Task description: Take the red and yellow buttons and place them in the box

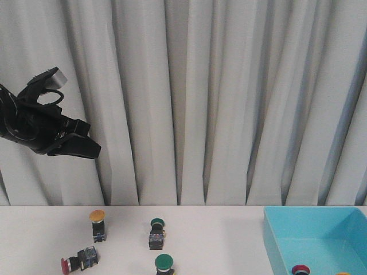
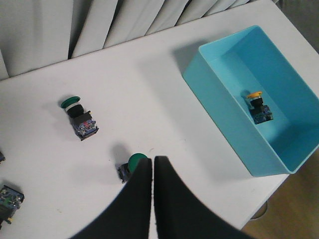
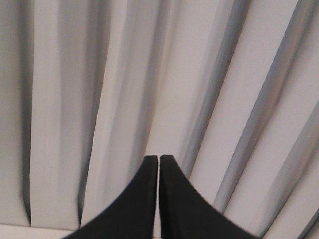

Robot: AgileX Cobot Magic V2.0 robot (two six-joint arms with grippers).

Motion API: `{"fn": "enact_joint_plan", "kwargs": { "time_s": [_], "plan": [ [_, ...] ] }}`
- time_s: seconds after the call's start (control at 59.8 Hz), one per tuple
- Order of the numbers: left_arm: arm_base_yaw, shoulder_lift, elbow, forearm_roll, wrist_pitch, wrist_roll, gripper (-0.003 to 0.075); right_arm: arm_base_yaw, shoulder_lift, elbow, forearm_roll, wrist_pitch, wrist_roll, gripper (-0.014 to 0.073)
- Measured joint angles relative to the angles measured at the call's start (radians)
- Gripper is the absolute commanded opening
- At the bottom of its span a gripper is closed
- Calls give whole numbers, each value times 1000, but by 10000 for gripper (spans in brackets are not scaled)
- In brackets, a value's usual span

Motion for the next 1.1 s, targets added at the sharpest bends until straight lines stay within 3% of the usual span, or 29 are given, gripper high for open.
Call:
{"fn": "enact_joint_plan", "kwargs": {
  "time_s": [0.837,1.105],
  "plan": [
    [-6,0,0,7,-8,-1,3,0,-1,0,0,-1,-3,-8],
    [-139,-100,17,406,-130,-27,3,0,-1,0,0,-1,-4,-8]
  ]
}}
